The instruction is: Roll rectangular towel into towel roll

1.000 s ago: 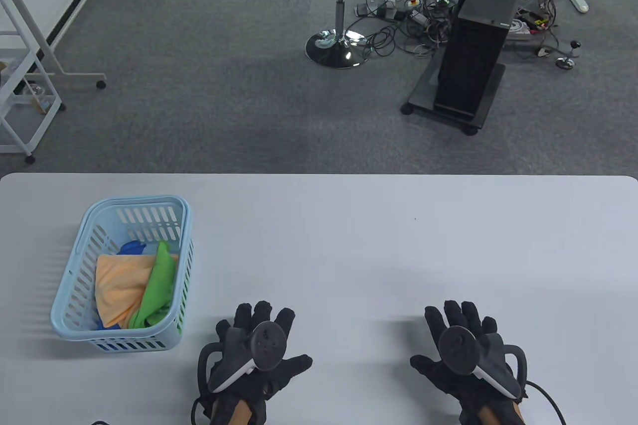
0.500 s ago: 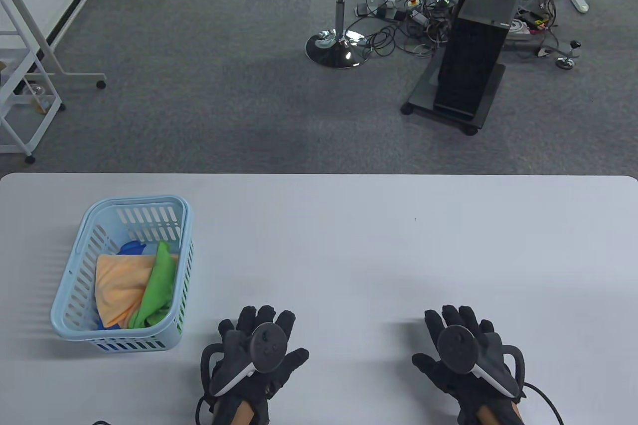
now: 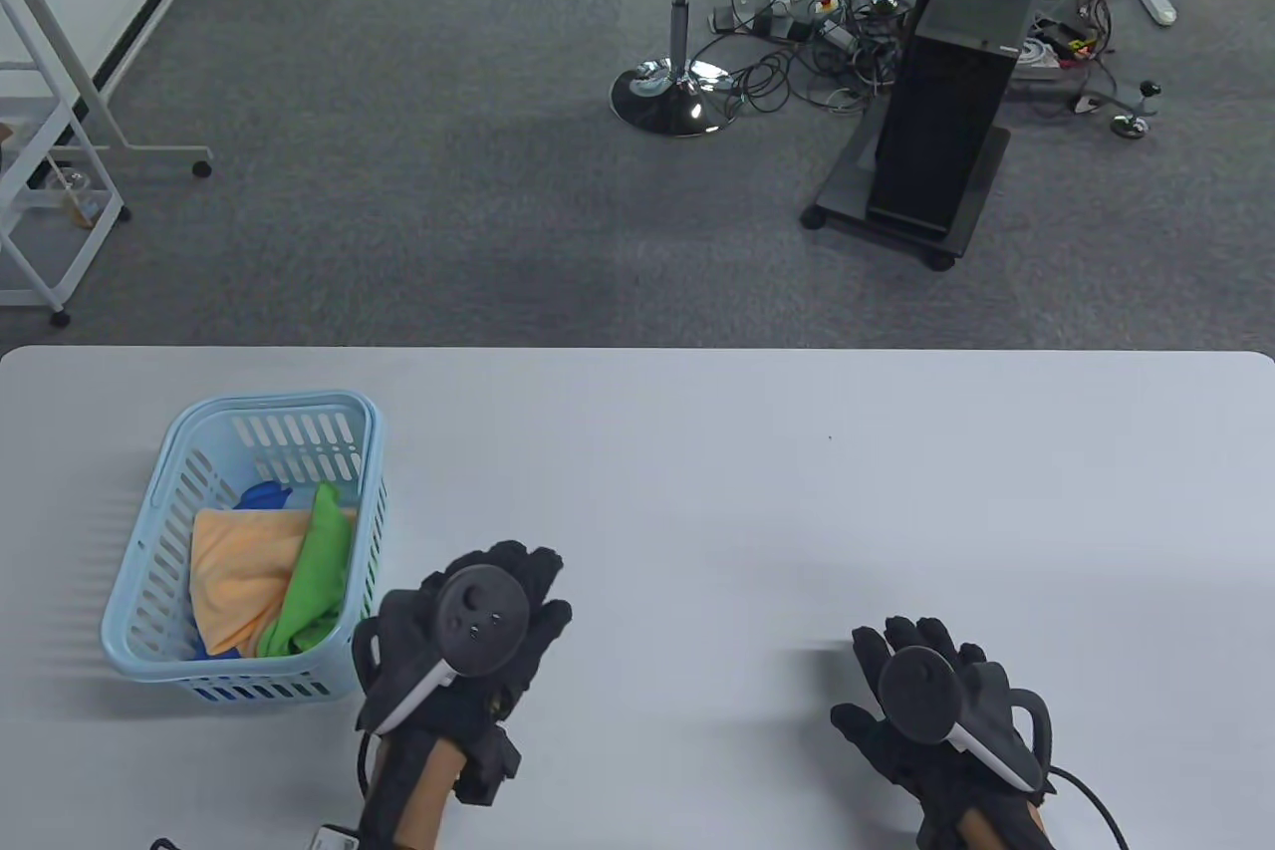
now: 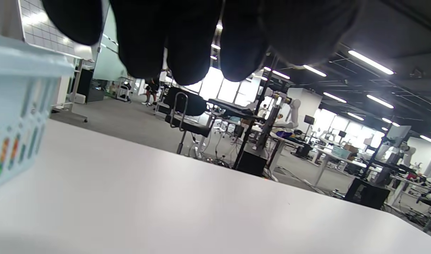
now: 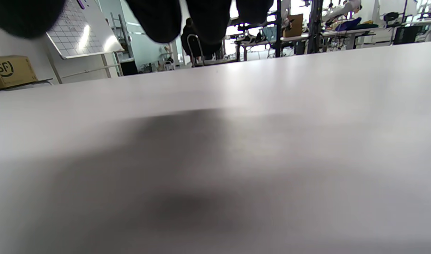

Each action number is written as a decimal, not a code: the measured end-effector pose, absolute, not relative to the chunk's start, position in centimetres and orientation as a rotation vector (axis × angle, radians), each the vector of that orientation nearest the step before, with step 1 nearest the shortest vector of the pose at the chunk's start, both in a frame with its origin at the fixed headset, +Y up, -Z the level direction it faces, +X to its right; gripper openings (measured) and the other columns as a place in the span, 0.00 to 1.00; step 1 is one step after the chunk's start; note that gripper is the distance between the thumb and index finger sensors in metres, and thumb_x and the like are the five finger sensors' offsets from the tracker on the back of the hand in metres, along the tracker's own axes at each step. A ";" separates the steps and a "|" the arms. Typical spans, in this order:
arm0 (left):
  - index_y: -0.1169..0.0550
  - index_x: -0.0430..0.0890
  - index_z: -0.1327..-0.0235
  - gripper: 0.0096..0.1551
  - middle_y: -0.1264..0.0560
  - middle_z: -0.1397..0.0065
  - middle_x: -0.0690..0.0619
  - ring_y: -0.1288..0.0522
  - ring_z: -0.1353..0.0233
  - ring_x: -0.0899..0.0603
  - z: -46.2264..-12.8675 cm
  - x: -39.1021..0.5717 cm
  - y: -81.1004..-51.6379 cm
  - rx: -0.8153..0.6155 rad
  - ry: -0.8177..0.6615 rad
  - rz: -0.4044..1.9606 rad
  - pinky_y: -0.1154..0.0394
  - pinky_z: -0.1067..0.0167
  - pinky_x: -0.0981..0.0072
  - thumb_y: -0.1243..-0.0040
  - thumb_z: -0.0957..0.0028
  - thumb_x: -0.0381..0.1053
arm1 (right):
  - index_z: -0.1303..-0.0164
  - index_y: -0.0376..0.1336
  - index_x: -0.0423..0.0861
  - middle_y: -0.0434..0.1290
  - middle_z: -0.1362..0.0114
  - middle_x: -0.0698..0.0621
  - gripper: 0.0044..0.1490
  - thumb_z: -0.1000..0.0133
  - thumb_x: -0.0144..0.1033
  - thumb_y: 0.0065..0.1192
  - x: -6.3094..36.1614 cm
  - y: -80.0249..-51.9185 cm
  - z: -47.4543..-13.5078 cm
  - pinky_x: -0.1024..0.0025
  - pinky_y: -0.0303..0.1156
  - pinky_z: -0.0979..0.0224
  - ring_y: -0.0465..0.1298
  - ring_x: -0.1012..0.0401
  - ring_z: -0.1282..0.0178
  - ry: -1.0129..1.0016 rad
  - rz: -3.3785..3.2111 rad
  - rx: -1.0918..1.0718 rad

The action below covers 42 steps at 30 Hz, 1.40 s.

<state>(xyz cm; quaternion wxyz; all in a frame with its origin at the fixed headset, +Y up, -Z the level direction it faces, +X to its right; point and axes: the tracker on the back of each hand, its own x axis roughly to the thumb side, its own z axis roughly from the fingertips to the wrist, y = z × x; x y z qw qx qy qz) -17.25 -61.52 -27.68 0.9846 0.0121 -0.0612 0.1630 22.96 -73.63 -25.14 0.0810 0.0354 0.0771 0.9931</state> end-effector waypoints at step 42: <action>0.20 0.57 0.42 0.23 0.20 0.30 0.43 0.09 0.63 0.48 -33.9 -29.1 -51.3 0.110 0.406 0.418 0.17 0.59 0.52 0.36 0.52 0.54 | 0.23 0.54 0.47 0.49 0.19 0.41 0.56 0.61 0.64 0.55 24.3 -74.4 -25.6 0.33 0.42 0.24 0.47 0.42 0.18 0.341 2.954 0.037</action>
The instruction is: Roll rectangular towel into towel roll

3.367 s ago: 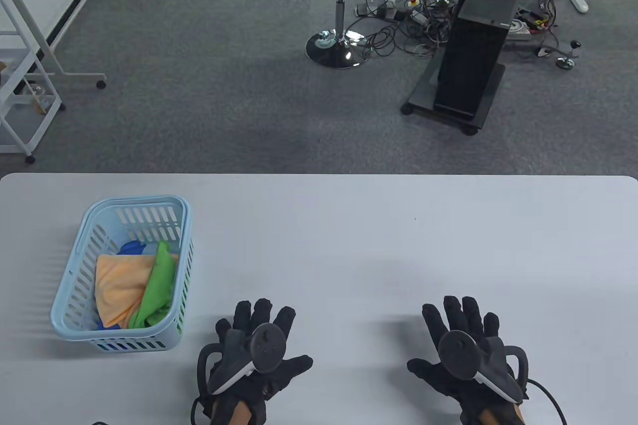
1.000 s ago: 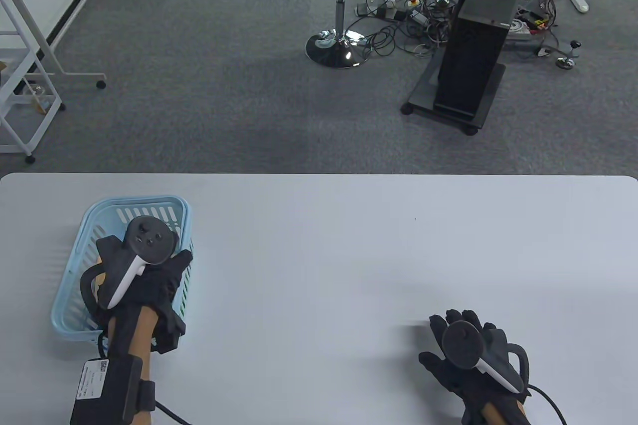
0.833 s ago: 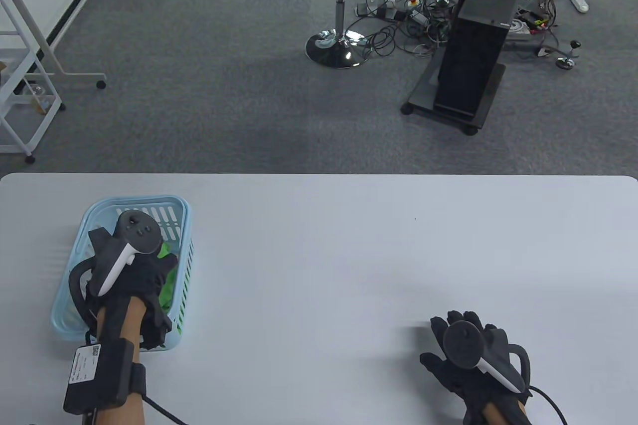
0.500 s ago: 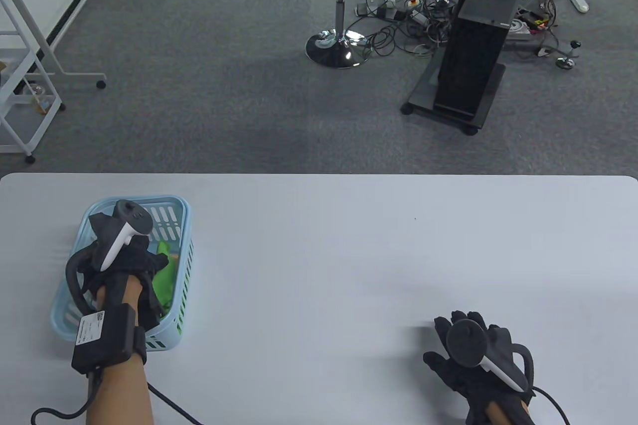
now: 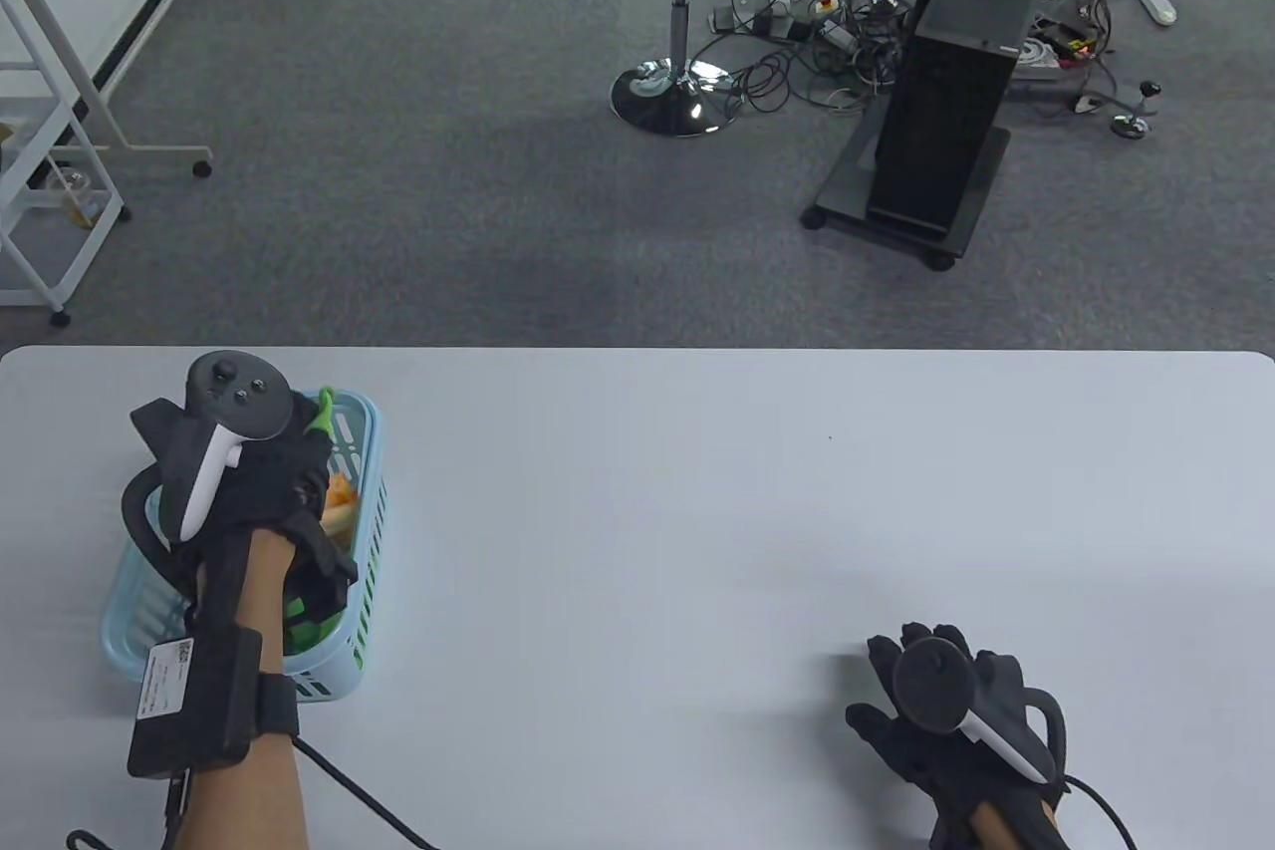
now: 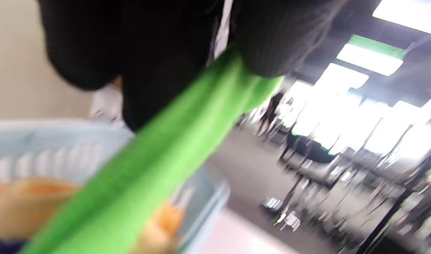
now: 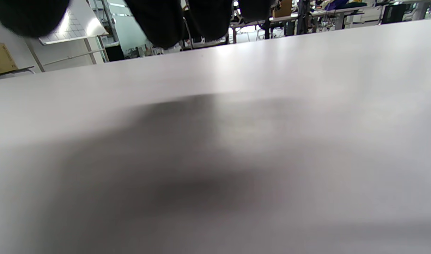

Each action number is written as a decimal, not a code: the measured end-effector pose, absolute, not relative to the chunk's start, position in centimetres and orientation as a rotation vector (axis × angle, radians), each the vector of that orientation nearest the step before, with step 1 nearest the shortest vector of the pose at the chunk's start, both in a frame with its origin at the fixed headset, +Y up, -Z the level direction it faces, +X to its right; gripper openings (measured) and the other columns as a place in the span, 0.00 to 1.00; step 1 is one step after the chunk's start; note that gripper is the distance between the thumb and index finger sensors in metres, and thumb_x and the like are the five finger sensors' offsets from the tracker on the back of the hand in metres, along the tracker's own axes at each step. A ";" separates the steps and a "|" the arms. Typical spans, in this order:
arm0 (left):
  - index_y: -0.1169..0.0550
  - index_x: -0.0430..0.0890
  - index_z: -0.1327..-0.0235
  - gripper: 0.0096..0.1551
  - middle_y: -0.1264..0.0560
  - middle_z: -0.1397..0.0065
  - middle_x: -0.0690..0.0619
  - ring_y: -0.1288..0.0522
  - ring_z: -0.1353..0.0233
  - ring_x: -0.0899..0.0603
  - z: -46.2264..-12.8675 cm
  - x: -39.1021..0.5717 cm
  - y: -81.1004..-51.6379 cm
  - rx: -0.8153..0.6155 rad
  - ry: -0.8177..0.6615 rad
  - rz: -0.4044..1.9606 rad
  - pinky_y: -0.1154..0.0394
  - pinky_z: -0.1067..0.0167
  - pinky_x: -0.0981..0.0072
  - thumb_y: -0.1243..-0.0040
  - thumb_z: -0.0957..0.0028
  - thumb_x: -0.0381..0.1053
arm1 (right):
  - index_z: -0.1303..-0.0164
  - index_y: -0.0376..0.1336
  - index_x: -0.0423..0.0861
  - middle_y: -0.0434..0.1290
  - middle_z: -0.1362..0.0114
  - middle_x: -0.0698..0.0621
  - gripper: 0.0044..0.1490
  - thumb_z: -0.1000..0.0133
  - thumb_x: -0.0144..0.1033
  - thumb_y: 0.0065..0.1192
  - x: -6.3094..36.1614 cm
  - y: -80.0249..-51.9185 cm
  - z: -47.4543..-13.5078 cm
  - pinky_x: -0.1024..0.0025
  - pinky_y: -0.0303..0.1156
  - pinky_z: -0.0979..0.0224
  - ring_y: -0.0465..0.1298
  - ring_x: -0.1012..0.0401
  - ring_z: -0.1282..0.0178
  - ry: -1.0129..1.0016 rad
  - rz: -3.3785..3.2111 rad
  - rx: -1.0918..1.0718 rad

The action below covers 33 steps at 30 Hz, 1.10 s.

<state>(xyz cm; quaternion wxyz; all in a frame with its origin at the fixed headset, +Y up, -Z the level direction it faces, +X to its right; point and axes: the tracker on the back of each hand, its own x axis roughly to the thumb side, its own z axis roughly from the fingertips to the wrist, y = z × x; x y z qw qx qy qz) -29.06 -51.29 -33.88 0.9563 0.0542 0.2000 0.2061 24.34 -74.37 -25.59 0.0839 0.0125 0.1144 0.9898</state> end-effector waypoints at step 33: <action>0.23 0.56 0.40 0.24 0.21 0.29 0.47 0.19 0.30 0.41 -24.1 -13.3 -69.9 0.062 -0.333 1.088 0.32 0.36 0.33 0.40 0.50 0.56 | 0.23 0.55 0.47 0.50 0.19 0.40 0.56 0.61 0.64 0.55 24.7 -74.3 -25.4 0.33 0.42 0.24 0.48 0.42 0.18 0.336 2.972 0.009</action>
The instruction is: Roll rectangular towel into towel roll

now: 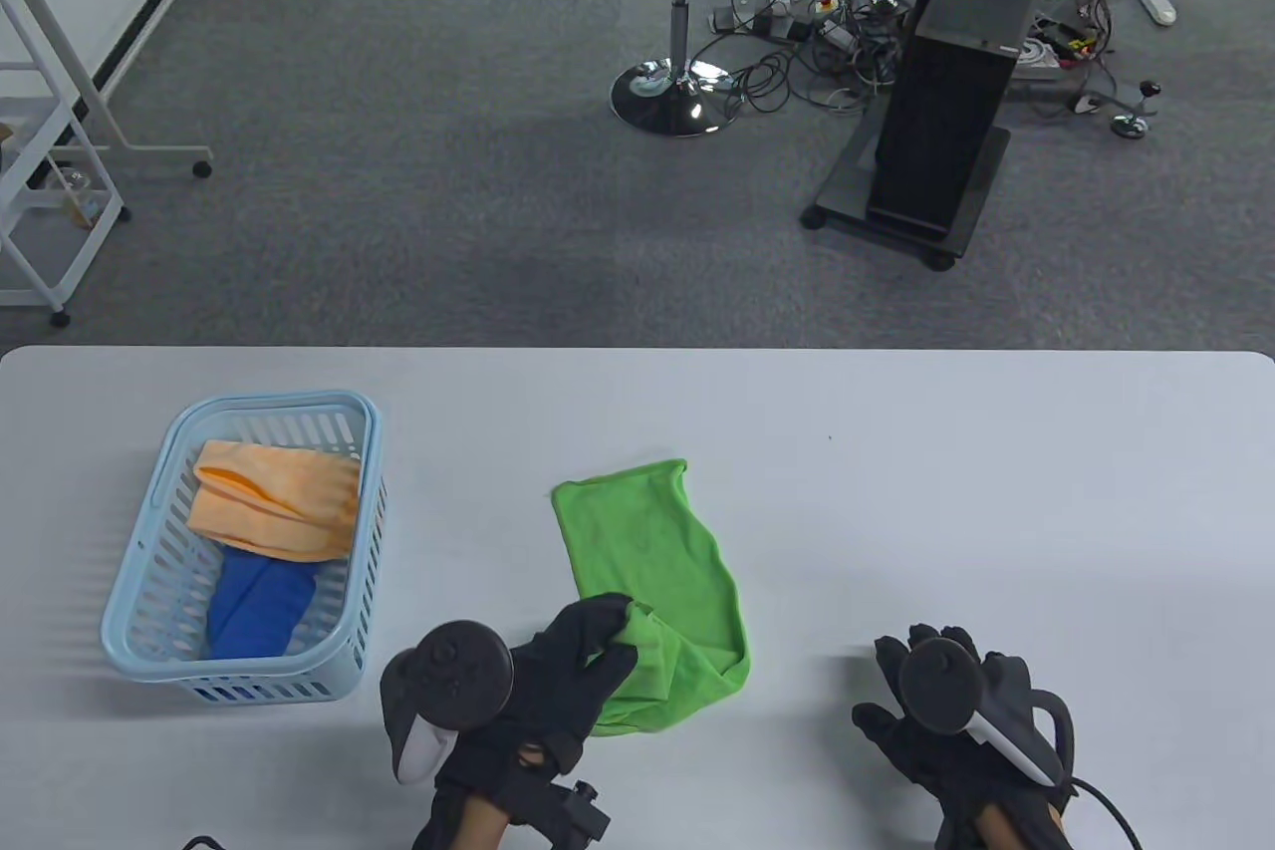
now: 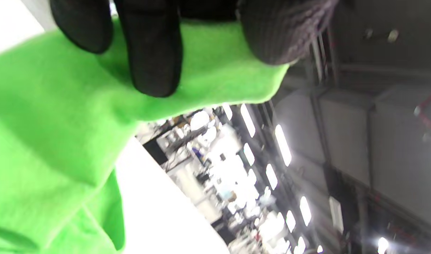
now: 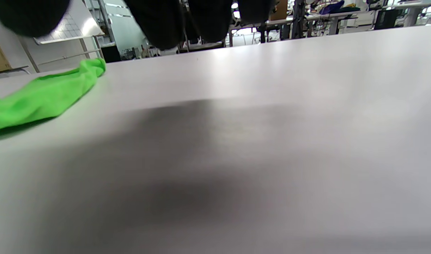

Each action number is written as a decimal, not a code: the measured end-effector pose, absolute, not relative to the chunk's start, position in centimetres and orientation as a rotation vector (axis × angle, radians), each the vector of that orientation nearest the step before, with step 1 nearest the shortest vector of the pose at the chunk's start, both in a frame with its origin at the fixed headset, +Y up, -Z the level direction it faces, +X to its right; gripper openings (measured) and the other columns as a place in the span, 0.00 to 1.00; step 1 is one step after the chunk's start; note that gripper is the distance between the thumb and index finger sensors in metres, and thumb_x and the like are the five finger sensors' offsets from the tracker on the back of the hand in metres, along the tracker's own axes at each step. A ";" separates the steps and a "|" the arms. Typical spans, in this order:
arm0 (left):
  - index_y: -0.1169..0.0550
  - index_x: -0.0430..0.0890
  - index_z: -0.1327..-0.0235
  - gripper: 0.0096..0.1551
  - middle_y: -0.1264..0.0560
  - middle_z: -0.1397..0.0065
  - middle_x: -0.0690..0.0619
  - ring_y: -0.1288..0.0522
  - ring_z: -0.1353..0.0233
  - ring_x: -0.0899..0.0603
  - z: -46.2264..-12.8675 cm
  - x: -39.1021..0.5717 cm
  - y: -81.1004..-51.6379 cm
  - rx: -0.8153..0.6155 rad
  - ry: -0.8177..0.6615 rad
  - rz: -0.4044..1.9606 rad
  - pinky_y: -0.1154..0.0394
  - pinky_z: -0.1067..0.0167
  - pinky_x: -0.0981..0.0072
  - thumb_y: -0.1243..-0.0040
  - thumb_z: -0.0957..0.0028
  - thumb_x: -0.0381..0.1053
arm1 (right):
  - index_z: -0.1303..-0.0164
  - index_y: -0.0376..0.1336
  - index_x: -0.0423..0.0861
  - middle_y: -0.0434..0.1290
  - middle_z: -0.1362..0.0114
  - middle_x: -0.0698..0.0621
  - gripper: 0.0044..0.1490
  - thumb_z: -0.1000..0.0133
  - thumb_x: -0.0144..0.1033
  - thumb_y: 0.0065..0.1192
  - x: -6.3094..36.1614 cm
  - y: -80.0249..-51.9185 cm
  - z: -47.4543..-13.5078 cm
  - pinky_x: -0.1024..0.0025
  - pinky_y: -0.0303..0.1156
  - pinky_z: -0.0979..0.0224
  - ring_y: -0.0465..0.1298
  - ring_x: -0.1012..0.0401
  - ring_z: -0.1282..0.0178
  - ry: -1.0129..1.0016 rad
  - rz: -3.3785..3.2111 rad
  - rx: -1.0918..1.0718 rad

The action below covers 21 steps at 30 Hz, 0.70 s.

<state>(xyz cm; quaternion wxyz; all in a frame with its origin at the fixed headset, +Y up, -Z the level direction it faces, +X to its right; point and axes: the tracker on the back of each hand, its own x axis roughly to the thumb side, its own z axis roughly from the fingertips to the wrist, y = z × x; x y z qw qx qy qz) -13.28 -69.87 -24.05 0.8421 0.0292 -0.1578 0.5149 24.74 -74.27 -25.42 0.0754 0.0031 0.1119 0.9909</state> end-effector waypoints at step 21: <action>0.22 0.55 0.40 0.26 0.16 0.63 0.59 0.16 0.62 0.51 -24.4 -12.7 -73.0 -0.156 -0.385 1.768 0.24 0.43 0.39 0.49 0.48 0.60 | 0.22 0.54 0.47 0.51 0.19 0.41 0.59 0.63 0.64 0.60 14.2 -73.4 -25.4 0.32 0.41 0.24 0.49 0.41 0.18 0.700 2.692 0.469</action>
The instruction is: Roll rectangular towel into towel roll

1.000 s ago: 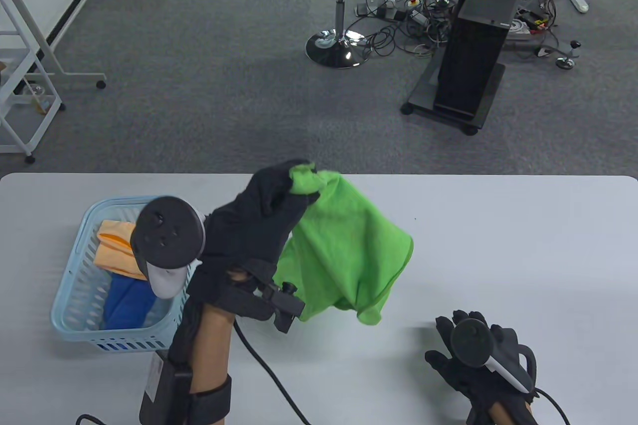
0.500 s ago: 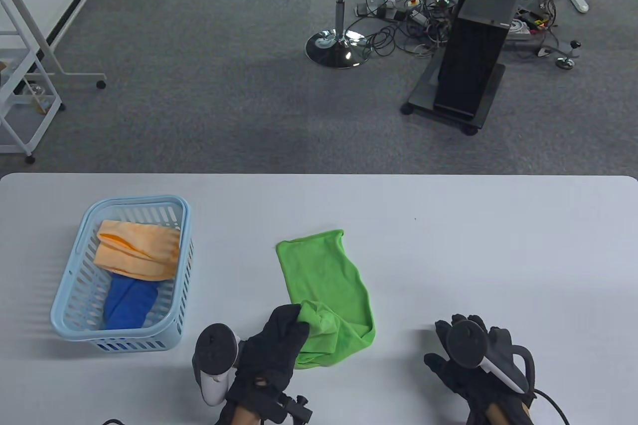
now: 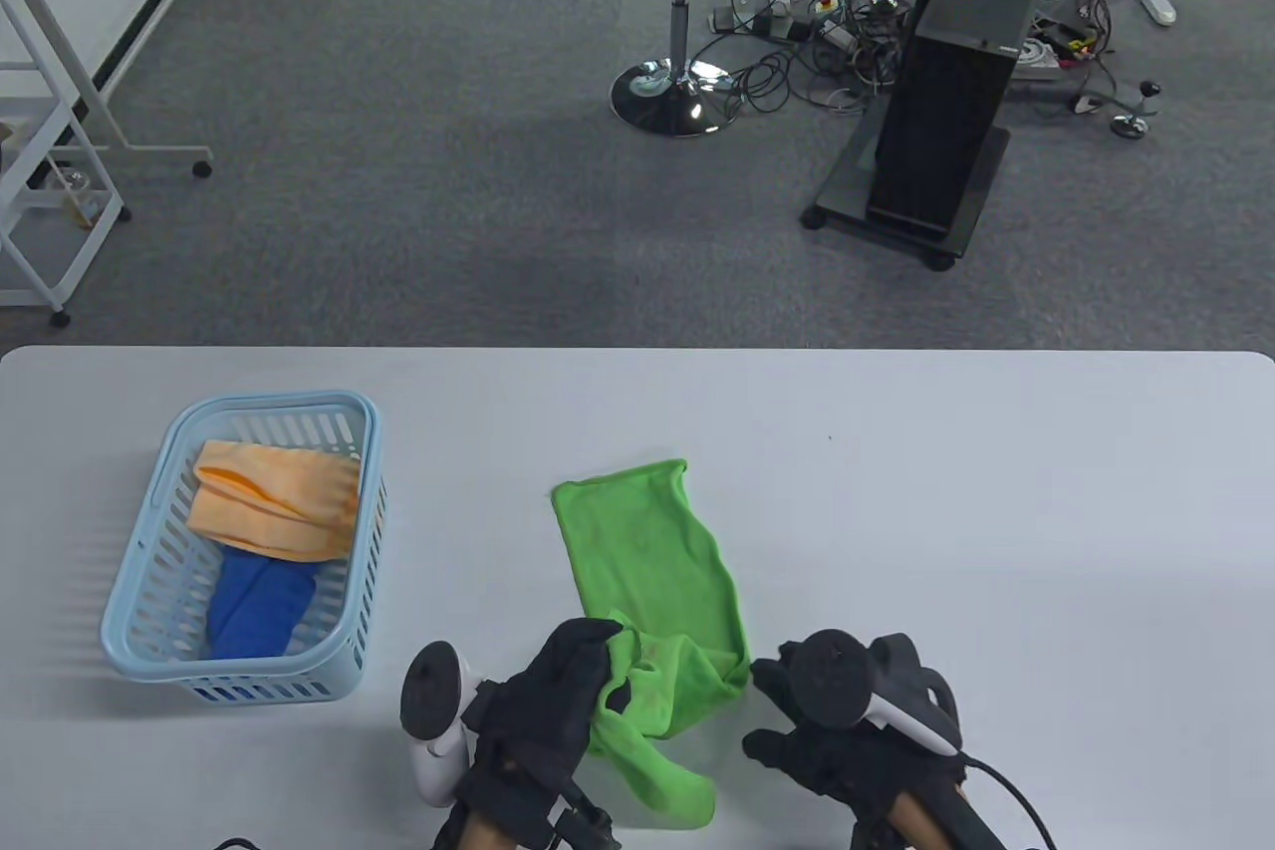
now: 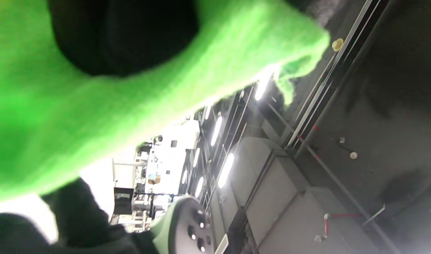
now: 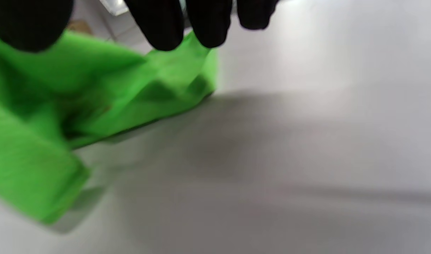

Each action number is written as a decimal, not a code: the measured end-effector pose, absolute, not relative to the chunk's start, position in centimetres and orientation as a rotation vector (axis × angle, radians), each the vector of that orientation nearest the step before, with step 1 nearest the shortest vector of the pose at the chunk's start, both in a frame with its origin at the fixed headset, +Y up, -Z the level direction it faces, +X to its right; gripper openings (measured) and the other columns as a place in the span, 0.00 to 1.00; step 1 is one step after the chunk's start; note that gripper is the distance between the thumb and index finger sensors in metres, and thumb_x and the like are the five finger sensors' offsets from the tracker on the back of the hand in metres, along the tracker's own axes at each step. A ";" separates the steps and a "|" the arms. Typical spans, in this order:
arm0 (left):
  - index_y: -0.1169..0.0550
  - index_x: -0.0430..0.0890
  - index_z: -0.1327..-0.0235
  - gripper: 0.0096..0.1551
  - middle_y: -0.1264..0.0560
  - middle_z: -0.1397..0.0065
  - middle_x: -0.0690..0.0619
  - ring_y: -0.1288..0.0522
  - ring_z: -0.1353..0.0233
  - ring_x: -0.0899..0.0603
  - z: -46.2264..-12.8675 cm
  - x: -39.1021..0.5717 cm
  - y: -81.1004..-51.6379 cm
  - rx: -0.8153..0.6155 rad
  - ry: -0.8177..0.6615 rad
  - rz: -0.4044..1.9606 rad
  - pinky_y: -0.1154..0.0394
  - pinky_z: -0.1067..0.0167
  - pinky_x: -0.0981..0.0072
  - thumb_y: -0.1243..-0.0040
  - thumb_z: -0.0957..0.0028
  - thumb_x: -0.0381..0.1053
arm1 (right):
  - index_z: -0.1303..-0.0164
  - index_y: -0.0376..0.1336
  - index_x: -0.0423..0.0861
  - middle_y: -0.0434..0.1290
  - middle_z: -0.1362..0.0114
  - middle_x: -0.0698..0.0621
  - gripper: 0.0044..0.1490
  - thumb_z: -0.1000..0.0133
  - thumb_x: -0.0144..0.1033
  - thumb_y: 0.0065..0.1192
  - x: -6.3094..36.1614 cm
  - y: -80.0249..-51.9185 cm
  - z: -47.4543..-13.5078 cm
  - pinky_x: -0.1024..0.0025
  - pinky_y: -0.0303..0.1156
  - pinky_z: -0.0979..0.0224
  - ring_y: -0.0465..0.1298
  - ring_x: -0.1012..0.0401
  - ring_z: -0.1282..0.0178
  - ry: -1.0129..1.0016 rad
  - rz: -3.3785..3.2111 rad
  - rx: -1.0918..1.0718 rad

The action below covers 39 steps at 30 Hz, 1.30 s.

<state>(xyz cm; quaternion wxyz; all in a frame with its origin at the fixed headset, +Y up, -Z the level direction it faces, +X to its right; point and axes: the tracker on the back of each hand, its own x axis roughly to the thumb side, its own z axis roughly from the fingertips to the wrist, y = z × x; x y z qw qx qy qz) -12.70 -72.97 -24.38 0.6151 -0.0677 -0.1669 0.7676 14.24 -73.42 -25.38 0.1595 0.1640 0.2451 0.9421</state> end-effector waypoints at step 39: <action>0.43 0.51 0.19 0.60 0.30 0.24 0.43 0.23 0.31 0.35 -21.9 -6.9 -71.3 0.053 -0.417 0.652 0.31 0.37 0.32 0.33 0.62 0.70 | 0.30 0.65 0.53 0.58 0.22 0.44 0.47 0.58 0.64 0.57 15.7 -71.6 -24.2 0.34 0.48 0.24 0.56 0.45 0.20 0.441 1.897 0.385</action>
